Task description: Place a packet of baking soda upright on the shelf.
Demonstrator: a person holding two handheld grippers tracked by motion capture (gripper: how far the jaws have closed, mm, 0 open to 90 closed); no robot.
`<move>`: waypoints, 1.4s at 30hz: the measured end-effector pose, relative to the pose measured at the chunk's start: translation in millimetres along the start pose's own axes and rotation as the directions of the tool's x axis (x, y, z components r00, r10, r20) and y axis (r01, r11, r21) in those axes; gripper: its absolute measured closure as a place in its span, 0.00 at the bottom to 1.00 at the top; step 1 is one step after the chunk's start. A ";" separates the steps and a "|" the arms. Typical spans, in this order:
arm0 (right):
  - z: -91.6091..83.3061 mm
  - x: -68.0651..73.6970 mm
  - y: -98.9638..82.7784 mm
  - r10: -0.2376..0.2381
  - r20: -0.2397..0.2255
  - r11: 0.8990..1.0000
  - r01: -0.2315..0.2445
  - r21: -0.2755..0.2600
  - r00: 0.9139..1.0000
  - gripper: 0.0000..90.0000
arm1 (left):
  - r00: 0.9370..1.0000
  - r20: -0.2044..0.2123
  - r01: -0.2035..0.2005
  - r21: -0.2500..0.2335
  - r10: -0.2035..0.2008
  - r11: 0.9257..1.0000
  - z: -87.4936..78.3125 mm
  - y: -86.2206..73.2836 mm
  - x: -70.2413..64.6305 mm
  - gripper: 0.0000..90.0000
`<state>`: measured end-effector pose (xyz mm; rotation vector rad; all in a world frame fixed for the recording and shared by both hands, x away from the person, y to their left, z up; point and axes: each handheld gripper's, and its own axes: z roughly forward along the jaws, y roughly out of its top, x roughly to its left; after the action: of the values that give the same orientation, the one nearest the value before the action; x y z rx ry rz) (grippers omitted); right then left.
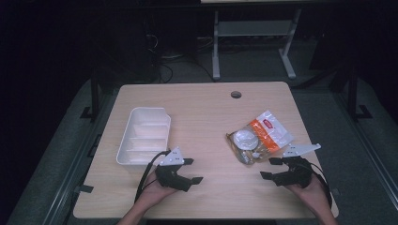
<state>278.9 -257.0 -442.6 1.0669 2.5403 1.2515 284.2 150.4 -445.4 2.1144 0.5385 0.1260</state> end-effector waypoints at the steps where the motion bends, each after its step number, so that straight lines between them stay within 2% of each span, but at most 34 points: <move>1: -0.5 -0.2 -0.1 0.003 0.002 1.000 -0.003 -0.001 1.000 0.31 | 1.000 0.000 0.001 0.000 -0.001 1.000 0.3 0.0 0.1 0.26; 7: -3.6 -1.0 -0.8 0.012 0.012 1.000 -0.011 -0.016 1.000 0.30 | 1.000 0.007 -0.001 0.002 0.001 1.000 1.5 1.0 -0.9 0.29; 12: -7.0 -4.3 -0.9 0.036 0.022 0.999 -0.035 -0.035 0.999 0.29 | 1.000 0.017 0.015 -0.003 -0.015 1.000 6.0 8.4 0.5 0.38; 16: -9.5 -7.3 -1.4 0.052 0.036 0.998 -0.050 -0.036 0.998 0.29 | 0.999 0.020 0.042 0.014 -0.042 0.999 13.7 16.5 4.5 0.49; 18: -10.5 -8.2 -1.7 0.055 0.041 0.998 -0.053 -0.038 0.998 0.28 | 0.999 0.023 0.049 0.020 -0.049 0.999 16.1 18.4 5.8 0.52; 19: -13.0 -10.6 -2.9 0.071 0.052 0.997 -0.068 -0.045 0.996 0.28 | 0.998 0.022 0.056 0.026 -0.057 0.998 20.5 22.6 7.9 0.58; 22: -15.0 -13.5 -4.3 0.085 0.058 0.996 -0.082 -0.046 0.995 0.28 | 0.998 0.027 0.062 0.024 -0.063 0.998 26.2 27.9 9.7 0.66; 25: -18.7 -18.9 -7.4 0.105 0.076 0.994 -0.101 -0.049 0.992 0.28 | 0.998 0.034 0.055 0.071 -0.058 0.996 44.7 40.3 12.1 0.73; 26: -18.7 -18.9 -7.4 0.105 0.076 0.994 -0.101 -0.049 0.992 0.28 | 0.998 0.034 0.055 0.071 -0.058 0.996 44.7 40.3 12.1 0.75; 28: -19.1 -22.3 -9.4 0.122 0.084 0.992 -0.119 -0.043 0.989 0.28 | 0.998 0.041 0.047 0.086 -0.050 0.995 55.7 47.9 12.8 0.78; 29: -20.1 -24.9 -10.5 0.134 0.094 0.991 -0.131 -0.040 0.987 0.28 | 0.998 0.041 0.035 0.093 -0.039 0.995 63.2 54.7 12.9 0.83; 34: -24.2 -34.4 -12.5 0.165 0.117 0.986 -0.160 -0.053 0.979 0.28 | 0.999 0.047 0.016 0.114 -0.022 0.993 82.9 75.4 15.2 0.92; 39: -25.4 -45.6 -15.6 0.205 0.136 0.978 -0.199 -0.057 0.969 0.28 | 0.999 0.040 0.002 0.131 -0.008 0.991 100.6 95.9 18.4 0.96; 42: -25.6 -53.2 -15.7 0.246 0.133 0.968 -0.238 -0.074 0.960 0.27 | 1.000 0.028 -0.005 0.137 0.001 0.991 109.8 106.1 21.2 0.97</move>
<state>300.1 -314.1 -447.7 1.4345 2.3096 1.2438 369.9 24.0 -424.4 2.2469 0.5408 0.0627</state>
